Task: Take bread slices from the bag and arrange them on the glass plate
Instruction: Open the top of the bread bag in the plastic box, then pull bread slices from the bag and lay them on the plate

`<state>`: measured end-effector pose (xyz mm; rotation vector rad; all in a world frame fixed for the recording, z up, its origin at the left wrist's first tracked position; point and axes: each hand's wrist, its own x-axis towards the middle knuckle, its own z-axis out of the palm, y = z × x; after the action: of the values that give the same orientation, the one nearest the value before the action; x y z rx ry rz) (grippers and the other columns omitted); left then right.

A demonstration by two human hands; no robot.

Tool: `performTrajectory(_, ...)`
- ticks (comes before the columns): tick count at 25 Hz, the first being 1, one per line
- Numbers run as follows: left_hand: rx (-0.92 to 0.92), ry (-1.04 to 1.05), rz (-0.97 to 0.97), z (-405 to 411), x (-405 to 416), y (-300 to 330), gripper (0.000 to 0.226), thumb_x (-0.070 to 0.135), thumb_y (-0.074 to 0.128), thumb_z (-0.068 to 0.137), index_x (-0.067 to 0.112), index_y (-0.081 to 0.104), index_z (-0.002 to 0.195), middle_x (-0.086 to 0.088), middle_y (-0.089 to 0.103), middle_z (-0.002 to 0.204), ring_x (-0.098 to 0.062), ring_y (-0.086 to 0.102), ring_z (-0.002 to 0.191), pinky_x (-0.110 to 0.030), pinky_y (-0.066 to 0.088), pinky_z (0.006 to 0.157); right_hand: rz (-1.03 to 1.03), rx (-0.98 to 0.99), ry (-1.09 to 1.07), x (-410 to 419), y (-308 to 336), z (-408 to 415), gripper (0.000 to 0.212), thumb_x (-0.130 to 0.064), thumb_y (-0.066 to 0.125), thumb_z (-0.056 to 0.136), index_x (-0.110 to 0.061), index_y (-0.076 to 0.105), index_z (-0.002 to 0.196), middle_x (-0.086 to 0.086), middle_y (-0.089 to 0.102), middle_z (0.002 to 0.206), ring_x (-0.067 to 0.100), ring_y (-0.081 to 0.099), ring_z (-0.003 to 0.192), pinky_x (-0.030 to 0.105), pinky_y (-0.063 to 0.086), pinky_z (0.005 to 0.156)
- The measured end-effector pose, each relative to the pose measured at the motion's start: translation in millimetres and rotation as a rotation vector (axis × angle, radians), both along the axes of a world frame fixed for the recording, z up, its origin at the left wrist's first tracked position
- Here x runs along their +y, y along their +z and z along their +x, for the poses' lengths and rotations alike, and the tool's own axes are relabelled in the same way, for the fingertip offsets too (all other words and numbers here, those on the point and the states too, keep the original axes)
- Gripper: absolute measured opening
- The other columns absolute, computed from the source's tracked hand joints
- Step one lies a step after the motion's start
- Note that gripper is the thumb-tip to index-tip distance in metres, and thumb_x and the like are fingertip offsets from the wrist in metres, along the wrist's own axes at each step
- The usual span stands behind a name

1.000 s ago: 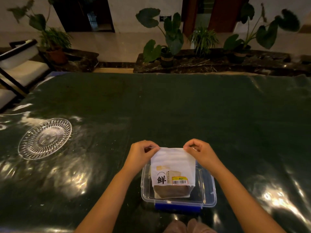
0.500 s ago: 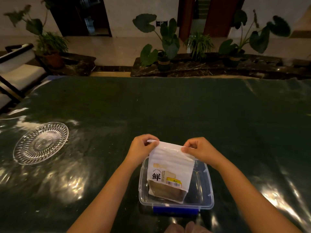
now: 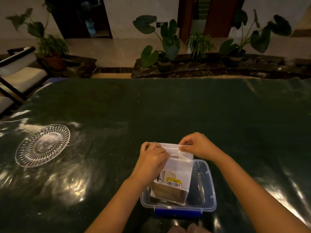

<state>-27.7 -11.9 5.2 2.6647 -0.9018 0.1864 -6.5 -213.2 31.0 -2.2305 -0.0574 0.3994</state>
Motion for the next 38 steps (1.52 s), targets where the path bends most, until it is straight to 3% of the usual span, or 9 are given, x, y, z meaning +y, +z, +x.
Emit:
performTrajectory(10,0.012,-0.287,0.105,-44.2,25.4,41.5,0.031,0.020,0.085,0.056,0.028,0.068,0.080,0.008,0.073,0.070,-0.007,0.069,0.072,-0.044,0.042,0.097,-0.040,-0.087,-0.217,-10.8,1.1,24.3,0.007,-0.019,0.064,0.081,-0.022,0.070,0.081,0.000,0.069,0.090,0.013,0.064,0.084,0.030,0.054,0.075)
performTrajectory(15,0.068,-0.273,0.171,-54.6,16.9,44.6,0.023,0.021,0.083,0.061,0.025,0.069,0.077,0.007,0.073,0.072,-0.006,0.068,0.076,-0.039,0.049,0.095,0.016,0.029,-0.261,-1.8,-4.7,20.6,0.024,-0.020,0.065,0.081,-0.020,0.063,0.105,0.005,0.064,0.115,0.021,0.058,0.110,0.037,0.050,0.091)
performTrajectory(18,0.111,-0.243,0.181,-51.7,16.8,48.0,0.017,0.019,0.071,0.076,0.025,0.067,0.091,0.006,0.074,0.088,-0.007,0.065,0.092,-0.040,0.036,0.108,-0.144,-0.458,-0.071,4.5,10.3,-8.8,0.047,-0.028,0.061,0.082,-0.029,0.047,0.126,-0.003,0.051,0.134,0.010,0.041,0.127,0.030,0.035,0.104)
performTrajectory(20,0.084,-0.250,0.133,-52.8,18.5,45.9,0.027,0.017,0.081,0.063,0.027,0.068,0.084,0.009,0.074,0.075,-0.006,0.067,0.077,-0.041,0.049,0.095,-0.261,-0.758,0.221,8.9,18.0,-36.2,0.038,-0.027,0.050,0.085,-0.031,0.049,0.123,-0.007,0.058,0.126,0.003,0.042,0.125,0.028,0.029,0.109)
performTrajectory(23,0.089,-0.257,0.048,-53.0,17.8,46.7,0.038,0.014,0.085,0.056,0.028,0.066,0.085,0.008,0.073,0.068,-0.007,0.068,0.068,-0.042,0.053,0.089,-0.483,-0.587,0.583,0.9,15.7,-65.5,0.042,-0.031,0.044,0.077,-0.036,0.052,0.119,-0.016,0.060,0.123,-0.001,0.041,0.125,0.040,0.010,0.116)
performTrajectory(30,0.165,-0.124,0.177,-31.7,45.3,39.8,0.016,0.031,0.060,0.081,0.030,0.064,0.097,0.009,0.072,0.094,-0.006,0.061,0.097,-0.042,0.010,0.113,-0.808,-0.772,0.616,-38.5,16.9,-66.0,0.007,-0.032,0.068,0.074,-0.029,0.062,0.074,-0.010,0.066,0.073,0.012,0.064,0.082,0.052,0.024,0.107)
performTrajectory(32,0.250,-0.052,0.116,-29.4,51.4,40.6,0.024,0.044,0.047,0.084,0.032,0.064,0.098,0.011,0.071,0.096,-0.003,0.060,0.095,-0.041,0.021,0.114,-0.771,-0.794,0.587,-44.5,17.8,-67.2,0.009,-0.031,0.072,0.072,-0.029,0.063,0.073,-0.010,0.065,0.071,0.011,0.063,0.075,0.051,0.028,0.106)
performTrajectory(34,0.248,0.128,-0.089,-31.3,48.2,44.5,0.029,0.052,0.043,0.082,0.032,0.064,0.089,0.013,0.068,0.087,0.000,0.059,0.082,-0.032,0.050,0.087,-0.761,-0.838,0.598,-41.4,14.0,-70.9,0.006,-0.027,0.068,0.075,-0.028,0.063,0.072,-0.008,0.065,0.071,0.012,0.063,0.074,0.049,0.025,0.109)
performTrajectory(38,0.230,0.514,-0.140,-20.2,26.1,53.8,0.031,0.061,0.056,0.073,0.032,0.049,0.068,0.010,0.056,0.060,-0.003,0.052,0.055,-0.019,0.035,0.044,-0.806,-0.884,0.672,-30.9,10.5,-73.4,0.015,-0.016,0.074,0.066,-0.025,0.063,0.069,-0.008,0.066,0.069,0.011,0.064,0.072,0.051,0.025,0.109)
